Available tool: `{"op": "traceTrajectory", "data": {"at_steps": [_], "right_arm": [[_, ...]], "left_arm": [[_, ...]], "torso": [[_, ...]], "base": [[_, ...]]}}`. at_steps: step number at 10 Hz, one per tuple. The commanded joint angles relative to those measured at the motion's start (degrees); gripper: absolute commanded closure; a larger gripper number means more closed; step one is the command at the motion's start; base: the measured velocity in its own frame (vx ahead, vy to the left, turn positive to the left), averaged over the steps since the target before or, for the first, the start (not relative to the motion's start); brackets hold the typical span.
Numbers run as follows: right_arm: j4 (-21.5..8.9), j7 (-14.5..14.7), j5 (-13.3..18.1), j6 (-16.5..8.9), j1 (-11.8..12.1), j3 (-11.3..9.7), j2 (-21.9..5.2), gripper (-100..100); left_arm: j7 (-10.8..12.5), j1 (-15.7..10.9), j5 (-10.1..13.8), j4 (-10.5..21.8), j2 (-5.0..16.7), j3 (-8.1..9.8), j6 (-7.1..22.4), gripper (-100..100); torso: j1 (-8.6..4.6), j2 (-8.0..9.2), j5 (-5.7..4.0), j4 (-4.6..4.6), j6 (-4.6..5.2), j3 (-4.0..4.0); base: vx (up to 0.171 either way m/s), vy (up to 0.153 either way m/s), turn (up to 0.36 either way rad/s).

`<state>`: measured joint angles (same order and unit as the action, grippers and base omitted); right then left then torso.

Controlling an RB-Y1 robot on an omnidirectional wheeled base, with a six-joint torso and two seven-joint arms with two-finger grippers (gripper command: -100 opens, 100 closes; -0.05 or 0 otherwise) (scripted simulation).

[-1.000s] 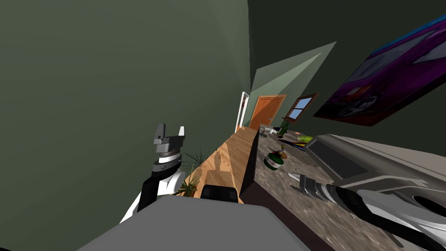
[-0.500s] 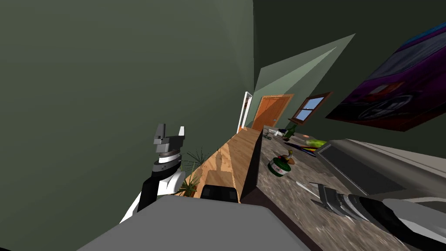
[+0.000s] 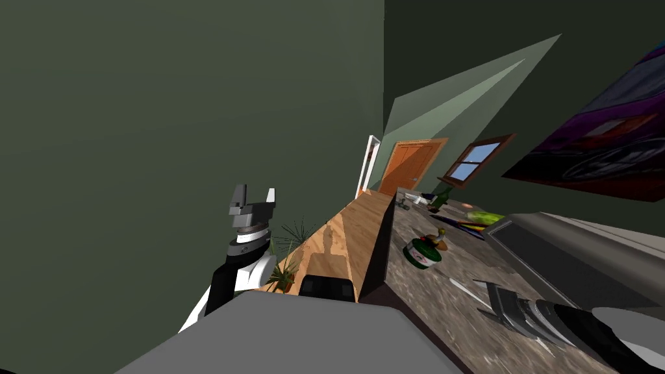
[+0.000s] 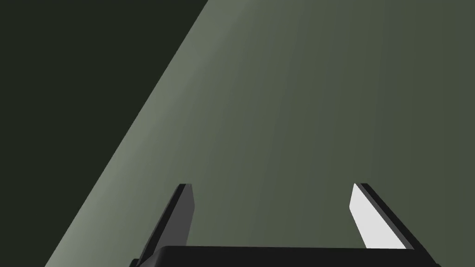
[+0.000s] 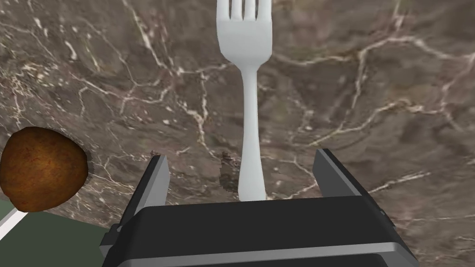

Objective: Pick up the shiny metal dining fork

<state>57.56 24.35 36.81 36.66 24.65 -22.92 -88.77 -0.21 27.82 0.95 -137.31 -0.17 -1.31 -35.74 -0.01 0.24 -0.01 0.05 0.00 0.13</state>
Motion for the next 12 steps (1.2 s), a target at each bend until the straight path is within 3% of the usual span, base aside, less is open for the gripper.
{"op": "traceTrajectory", "data": {"at_steps": [1,4,6,7,11,12], "right_arm": [[-0.72,-1.19,-0.08,-0.65,-0.09,-0.50,0.57,-100],[-3.57,-4.21,-0.30,-2.33,-0.43,-2.03,2.83,-100],[-3.64,-4.09,-0.34,-2.57,-0.33,-1.97,3.00,-100],[-3.73,-4.21,-0.35,-2.62,-0.35,-1.99,3.05,100],[-3.69,-4.16,-0.33,-2.55,-0.34,-2.01,3.05,100],[-3.69,-4.16,-0.34,-2.56,-0.34,-2.01,3.05,0]], "left_arm": [[0.00,0.00,0.00,0.00,0.00,0.00,0.00,0],[0.00,-0.01,0.00,0.00,0.00,0.00,0.00,0],[0.00,0.00,0.00,0.01,0.00,0.00,0.00,0],[0.00,0.01,0.00,0.00,0.00,0.01,0.00,0],[0.00,0.02,0.00,0.00,0.00,0.01,0.00,0],[0.00,0.02,0.00,0.00,0.00,0.01,0.00,0]], "torso": [[0.00,0.00,0.00,0.00,0.00,0.00],[-0.10,0.47,-0.03,0.11,0.06,0.28],[-0.17,0.47,-0.18,0.10,0.09,0.28],[-0.20,0.19,-0.19,0.04,0.15,0.12],[-0.21,-0.12,-0.19,-0.04,0.15,-0.07],[-0.21,-0.13,-0.19,-0.04,0.15,-0.08]], "base": [[-0.093,-0.016,0.294],[-0.170,-0.029,0.311],[-0.097,-0.009,0.172],[-0.011,0.000,-0.012],[-0.002,0.000,0.001],[0.000,0.000,0.000]]}}
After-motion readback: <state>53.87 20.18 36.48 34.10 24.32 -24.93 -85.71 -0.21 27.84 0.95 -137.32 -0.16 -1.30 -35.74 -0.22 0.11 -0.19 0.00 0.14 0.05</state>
